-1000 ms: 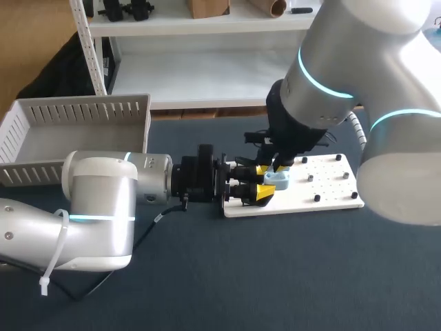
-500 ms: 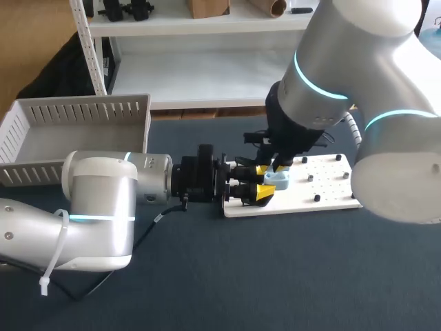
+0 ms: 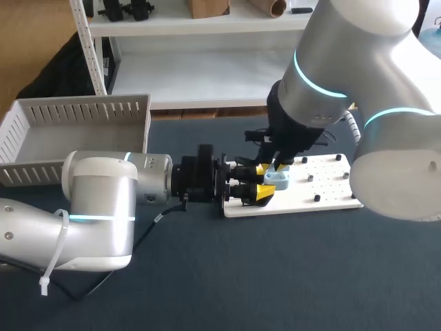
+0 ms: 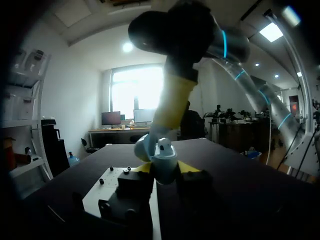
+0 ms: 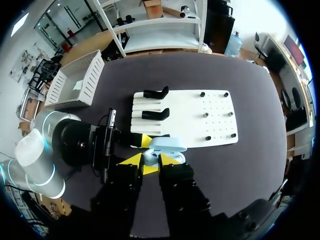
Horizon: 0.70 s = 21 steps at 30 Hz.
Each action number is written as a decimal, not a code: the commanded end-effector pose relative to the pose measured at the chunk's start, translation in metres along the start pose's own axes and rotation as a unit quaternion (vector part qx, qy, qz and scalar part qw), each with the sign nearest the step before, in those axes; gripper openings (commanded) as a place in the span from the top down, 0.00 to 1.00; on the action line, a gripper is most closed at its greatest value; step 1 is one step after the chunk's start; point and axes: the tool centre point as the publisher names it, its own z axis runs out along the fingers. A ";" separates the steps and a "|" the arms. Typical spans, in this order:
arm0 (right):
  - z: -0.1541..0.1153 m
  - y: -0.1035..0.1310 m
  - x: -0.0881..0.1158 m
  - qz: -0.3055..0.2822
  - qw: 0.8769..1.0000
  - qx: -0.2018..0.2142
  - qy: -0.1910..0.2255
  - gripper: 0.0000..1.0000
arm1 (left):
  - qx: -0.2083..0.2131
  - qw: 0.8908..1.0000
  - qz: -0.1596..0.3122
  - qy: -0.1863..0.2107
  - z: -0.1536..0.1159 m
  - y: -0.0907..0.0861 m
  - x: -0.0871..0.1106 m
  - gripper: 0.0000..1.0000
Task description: Pick up each earbud case from the left stands, insert the matching earbuds, close the lid, and place the case in the box.
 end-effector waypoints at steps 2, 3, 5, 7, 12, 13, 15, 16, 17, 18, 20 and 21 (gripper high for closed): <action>0.000 -0.001 0.001 0.002 1.000 0.002 -0.002 1.00 | 0.001 1.000 0.000 -0.001 0.000 0.001 0.001 1.00; 0.000 -0.001 0.001 0.002 1.000 0.002 -0.002 1.00 | 0.001 1.000 0.000 -0.001 0.000 0.001 0.001 1.00; 0.001 -0.001 0.001 0.001 1.000 0.002 -0.001 1.00 | 0.001 1.000 0.000 -0.001 0.000 0.001 0.001 1.00; 0.001 -0.001 0.001 0.001 1.000 0.002 -0.001 1.00 | 0.001 1.000 0.000 -0.001 0.000 0.001 0.001 1.00; 0.000 -0.002 0.001 0.001 1.000 0.002 -0.001 1.00 | 0.001 1.000 0.000 -0.001 0.000 0.001 0.001 1.00; 0.000 -0.003 0.001 0.001 1.000 0.002 -0.001 1.00 | 0.001 1.000 0.000 -0.001 0.000 0.001 0.001 1.00; 0.000 -0.003 0.002 0.001 1.000 0.002 -0.001 1.00 | 0.001 1.000 0.000 -0.001 0.000 0.001 0.001 1.00; 0.000 -0.004 0.002 0.002 1.000 0.003 -0.001 1.00 | 0.001 1.000 0.000 -0.001 0.000 0.001 0.001 1.00; 0.000 -0.004 0.002 0.002 1.000 0.003 0.000 1.00 | 0.001 1.000 0.000 -0.001 0.000 0.001 0.001 1.00; 0.001 -0.005 0.002 0.002 1.000 0.003 0.000 1.00 | 0.001 1.000 0.000 -0.001 0.000 0.001 0.001 1.00; 0.001 -0.005 0.002 0.003 1.000 0.003 0.001 1.00 | 0.001 1.000 0.000 -0.001 0.000 0.001 0.001 1.00; 0.001 -0.006 0.002 0.003 1.000 0.003 0.001 1.00 | 0.001 1.000 0.000 -0.001 0.000 0.001 0.001 1.00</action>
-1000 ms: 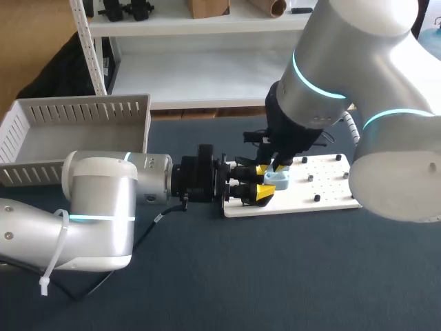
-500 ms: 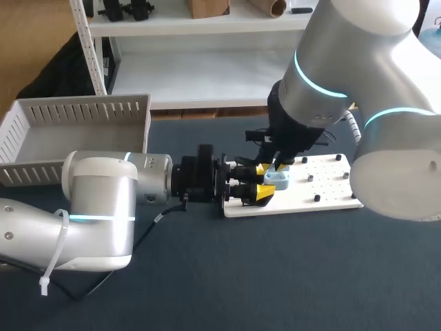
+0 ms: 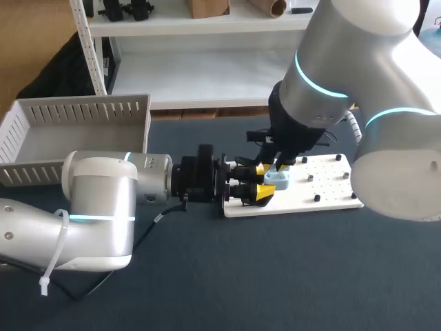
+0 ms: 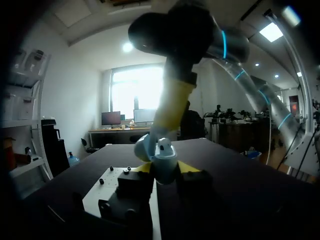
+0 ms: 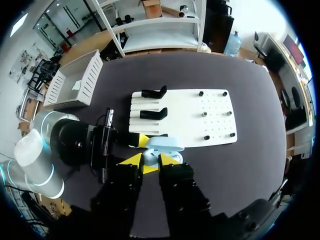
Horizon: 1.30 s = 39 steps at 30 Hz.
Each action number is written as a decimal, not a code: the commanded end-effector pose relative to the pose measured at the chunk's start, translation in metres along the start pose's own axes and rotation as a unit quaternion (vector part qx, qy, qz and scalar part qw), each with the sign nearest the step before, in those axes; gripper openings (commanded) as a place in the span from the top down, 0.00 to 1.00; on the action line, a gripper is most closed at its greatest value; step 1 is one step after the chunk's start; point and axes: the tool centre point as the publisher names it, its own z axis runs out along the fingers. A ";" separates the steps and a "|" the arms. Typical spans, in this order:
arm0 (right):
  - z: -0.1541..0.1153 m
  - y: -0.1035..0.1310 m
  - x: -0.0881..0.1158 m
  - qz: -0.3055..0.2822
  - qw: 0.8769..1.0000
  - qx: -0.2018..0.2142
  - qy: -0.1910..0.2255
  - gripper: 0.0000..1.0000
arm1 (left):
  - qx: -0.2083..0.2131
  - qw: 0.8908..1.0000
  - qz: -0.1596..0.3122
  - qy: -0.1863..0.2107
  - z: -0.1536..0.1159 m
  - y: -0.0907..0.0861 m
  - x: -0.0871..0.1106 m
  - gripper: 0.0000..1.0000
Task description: Pick up each earbud case from the left stands, insert the matching earbuds, close the lid, and place the case in the box.
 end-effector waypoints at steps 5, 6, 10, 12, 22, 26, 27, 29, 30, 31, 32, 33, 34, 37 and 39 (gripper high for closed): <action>0.001 -0.002 0.002 0.001 1.000 0.000 0.000 1.00 | 0.001 1.000 0.000 -0.001 0.000 0.001 0.001 1.00; 0.001 -0.002 0.002 0.001 1.000 0.000 0.000 1.00 | 0.001 1.000 0.000 -0.001 0.000 0.001 0.001 1.00; 0.000 -0.002 0.004 -0.001 1.000 -0.001 0.000 1.00 | 0.001 1.000 0.000 -0.001 0.000 0.001 0.001 1.00; -0.001 -0.001 0.004 -0.002 1.000 -0.002 -0.001 1.00 | 0.001 1.000 0.000 -0.001 0.000 0.001 0.001 1.00; -0.006 0.000 0.006 -0.004 1.000 -0.003 -0.005 1.00 | 0.001 1.000 0.000 -0.001 0.000 0.001 0.001 1.00; -0.005 0.000 0.007 -0.004 1.000 -0.002 -0.003 1.00 | 0.001 1.000 0.000 -0.001 0.000 0.001 0.001 1.00; -0.005 0.000 0.007 -0.004 1.000 -0.002 -0.003 1.00 | 0.001 1.000 0.000 -0.001 0.000 0.001 0.001 1.00; -0.005 0.000 0.007 -0.004 1.000 -0.002 -0.002 1.00 | 0.001 1.000 0.000 -0.001 0.000 0.001 0.001 1.00; -0.004 0.000 0.007 -0.004 1.000 -0.002 -0.002 1.00 | 0.001 1.000 0.000 -0.001 0.000 0.001 0.001 1.00; -0.004 0.000 0.007 -0.004 1.000 -0.002 -0.002 1.00 | 0.001 1.000 0.000 -0.001 0.000 0.001 0.001 1.00; -0.004 0.000 0.007 -0.004 1.000 -0.002 -0.002 1.00 | 0.001 1.000 0.000 -0.001 0.000 0.001 0.001 1.00; -0.004 0.000 0.008 -0.004 1.000 -0.002 -0.001 1.00 | 0.001 1.000 0.000 -0.001 0.000 0.001 0.001 1.00; -0.004 0.000 0.008 -0.004 1.000 -0.002 -0.001 1.00 | 0.001 1.000 0.000 -0.001 0.000 0.001 0.001 1.00; -0.003 0.000 0.008 -0.004 1.000 -0.002 0.000 1.00 | 0.001 1.000 0.000 -0.001 0.000 0.001 0.001 1.00; -0.002 0.000 0.008 -0.003 1.000 -0.002 0.001 1.00 | 0.001 1.000 0.000 -0.001 0.000 0.001 0.001 1.00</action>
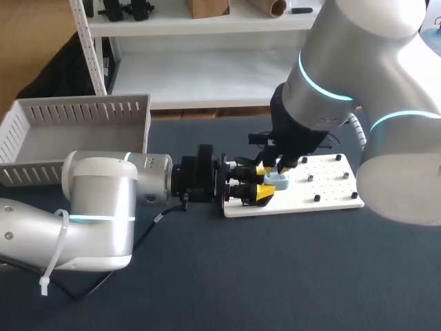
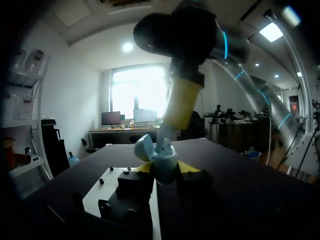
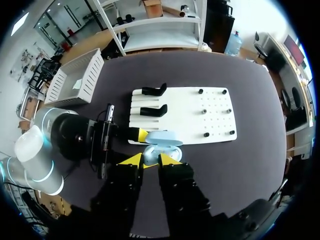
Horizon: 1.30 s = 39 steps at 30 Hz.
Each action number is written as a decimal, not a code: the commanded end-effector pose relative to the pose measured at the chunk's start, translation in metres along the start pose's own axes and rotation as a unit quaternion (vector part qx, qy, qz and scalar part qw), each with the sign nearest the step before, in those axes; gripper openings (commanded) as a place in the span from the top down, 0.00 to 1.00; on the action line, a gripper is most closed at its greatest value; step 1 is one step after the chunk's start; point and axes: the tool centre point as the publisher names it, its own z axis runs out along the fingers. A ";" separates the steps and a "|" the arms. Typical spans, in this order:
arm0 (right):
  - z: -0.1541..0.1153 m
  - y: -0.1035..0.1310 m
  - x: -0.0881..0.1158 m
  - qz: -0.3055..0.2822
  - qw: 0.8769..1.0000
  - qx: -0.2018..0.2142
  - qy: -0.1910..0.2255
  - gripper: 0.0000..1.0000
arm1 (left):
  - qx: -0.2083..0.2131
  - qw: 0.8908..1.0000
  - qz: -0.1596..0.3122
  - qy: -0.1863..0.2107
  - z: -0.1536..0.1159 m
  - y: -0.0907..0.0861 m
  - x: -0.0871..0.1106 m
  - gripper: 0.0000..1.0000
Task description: Pick up each earbud case from the left stands, insert the matching earbuds, close the lid, and place the case in the box.
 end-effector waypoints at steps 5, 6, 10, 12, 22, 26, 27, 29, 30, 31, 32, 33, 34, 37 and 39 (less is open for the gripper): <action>0.000 0.000 0.001 0.001 1.000 0.001 -0.001 1.00 | 0.001 1.000 0.000 -0.001 0.000 0.001 0.001 1.00; 0.000 0.000 0.001 0.001 1.000 0.001 -0.001 1.00 | 0.001 1.000 0.000 -0.001 0.000 0.001 0.001 1.00; 0.001 -0.001 0.001 0.001 1.000 0.001 0.000 1.00 | 0.001 1.000 0.000 -0.001 0.000 0.001 0.001 1.00; 0.002 -0.001 0.001 0.001 1.000 0.001 0.000 1.00 | 0.001 1.000 0.000 -0.001 0.000 0.001 0.001 1.00; 0.003 -0.001 0.000 0.001 1.000 0.001 0.002 1.00 | 0.001 1.000 0.000 -0.001 0.000 0.001 0.001 1.00; 0.003 0.000 0.001 0.001 1.000 0.001 0.002 1.00 | 0.001 1.000 0.000 -0.001 0.000 0.001 0.001 1.00; 0.003 0.000 0.001 0.001 1.000 0.001 0.002 1.00 | 0.001 1.000 0.000 -0.001 0.000 0.001 0.001 1.00; 0.002 0.001 0.001 0.000 1.000 0.000 0.001 1.00 | 0.001 1.000 0.000 -0.001 0.000 0.001 0.001 1.00; 0.002 0.001 0.001 0.000 1.000 0.000 0.001 1.00 | 0.001 1.000 0.000 -0.001 0.000 0.001 0.001 1.00; 0.001 0.001 0.001 -0.001 1.000 0.000 0.000 1.00 | 0.001 1.000 0.000 -0.001 0.000 0.001 0.001 1.00; 0.001 0.002 0.001 -0.001 1.000 0.000 0.000 1.00 | 0.001 1.000 0.000 -0.001 0.000 0.001 0.001 1.00; 0.001 0.002 0.001 -0.001 1.000 0.000 0.000 1.00 | 0.001 1.000 0.000 -0.001 0.000 0.001 0.001 1.00; 0.001 0.002 0.001 -0.001 1.000 0.000 0.000 1.00 | 0.001 1.000 0.000 -0.001 0.000 0.001 0.001 1.00; 0.001 0.002 0.002 -0.001 1.000 0.000 0.001 1.00 | 0.001 1.000 0.000 -0.001 0.000 0.001 0.001 1.00; 0.002 0.001 0.002 0.000 1.000 0.000 0.001 1.00 | 0.001 1.000 0.000 -0.001 0.000 0.001 0.001 1.00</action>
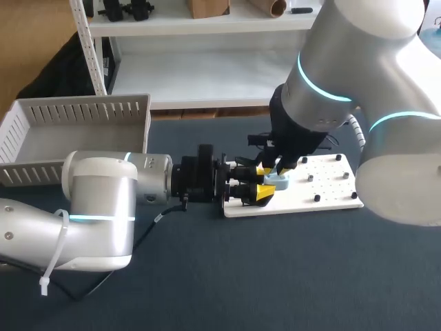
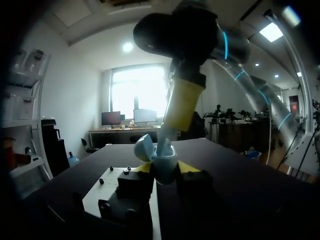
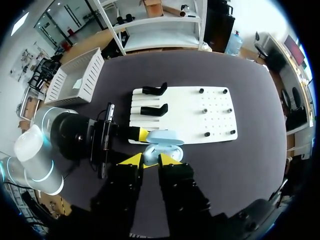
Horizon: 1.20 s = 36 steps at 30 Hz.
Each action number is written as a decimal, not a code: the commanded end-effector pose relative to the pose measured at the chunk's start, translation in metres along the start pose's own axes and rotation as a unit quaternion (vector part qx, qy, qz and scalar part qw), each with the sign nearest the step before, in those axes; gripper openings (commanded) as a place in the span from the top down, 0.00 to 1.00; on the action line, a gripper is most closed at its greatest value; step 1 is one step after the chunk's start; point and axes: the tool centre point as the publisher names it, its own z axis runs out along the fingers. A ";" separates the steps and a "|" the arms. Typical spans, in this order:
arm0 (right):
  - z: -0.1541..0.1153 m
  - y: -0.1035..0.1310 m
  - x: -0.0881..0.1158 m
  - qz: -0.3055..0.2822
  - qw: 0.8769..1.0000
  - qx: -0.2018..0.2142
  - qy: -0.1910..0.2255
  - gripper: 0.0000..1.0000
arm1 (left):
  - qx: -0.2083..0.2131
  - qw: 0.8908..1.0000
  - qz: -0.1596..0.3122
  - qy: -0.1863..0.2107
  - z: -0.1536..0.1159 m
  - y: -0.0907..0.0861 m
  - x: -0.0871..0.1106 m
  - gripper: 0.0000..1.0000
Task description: Pick up each earbud case from the left stands, insert the matching earbuds, close the lid, and place the case in the box.
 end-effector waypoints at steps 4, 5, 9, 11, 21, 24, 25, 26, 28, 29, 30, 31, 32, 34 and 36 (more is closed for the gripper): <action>0.001 0.000 0.001 0.001 1.000 0.002 0.001 1.00 | 0.001 1.000 0.000 -0.001 0.000 0.001 0.001 1.00; 0.001 0.000 0.001 0.001 1.000 0.001 0.001 1.00 | 0.001 1.000 0.000 -0.001 0.000 0.001 0.001 1.00; 0.001 0.000 0.001 0.001 1.000 0.001 0.001 1.00 | 0.001 1.000 0.000 -0.001 0.000 0.001 0.001 1.00; 0.002 0.000 0.001 0.001 1.000 0.001 0.001 1.00 | 0.001 1.000 0.000 -0.001 0.000 0.001 0.001 1.00; 0.004 -0.001 0.000 0.000 1.000 0.002 0.003 1.00 | 0.001 1.000 0.000 -0.001 0.000 0.001 0.001 1.00; 0.004 0.000 -0.001 0.000 1.000 0.001 0.003 1.00 | 0.001 1.000 0.000 -0.001 0.000 0.001 0.001 1.00; 0.005 0.000 -0.001 0.000 1.000 0.001 0.003 1.00 | 0.001 1.000 0.000 -0.001 0.000 0.001 0.001 1.00; 0.005 0.000 -0.001 -0.001 1.000 0.001 0.003 1.00 | 0.001 1.000 0.000 -0.001 0.000 0.001 0.001 1.00; 0.005 0.000 -0.002 -0.001 1.000 0.001 0.003 1.00 | 0.001 1.000 0.000 -0.001 0.000 0.001 0.001 1.00; 0.005 0.000 -0.002 -0.001 1.000 0.001 0.003 1.00 | 0.001 1.000 0.000 -0.001 0.000 0.001 0.001 1.00; 0.005 0.000 -0.002 -0.001 1.000 0.001 0.003 1.00 | 0.001 1.000 0.000 -0.001 0.000 0.001 0.001 1.00; 0.006 0.000 -0.002 -0.001 1.000 0.001 0.004 1.00 | 0.001 1.000 0.000 -0.001 0.000 0.001 0.001 1.00; 0.006 0.000 -0.002 -0.001 1.000 0.001 0.004 1.00 | 0.001 1.000 0.000 -0.001 0.000 0.001 0.001 1.00; 0.007 0.000 -0.002 -0.001 1.000 0.001 0.005 1.00 | 0.001 1.000 0.000 -0.001 0.000 0.001 0.001 1.00; 0.007 0.000 -0.002 -0.001 1.000 0.001 0.005 1.00 | 0.001 1.000 0.000 -0.001 0.000 0.001 0.001 1.00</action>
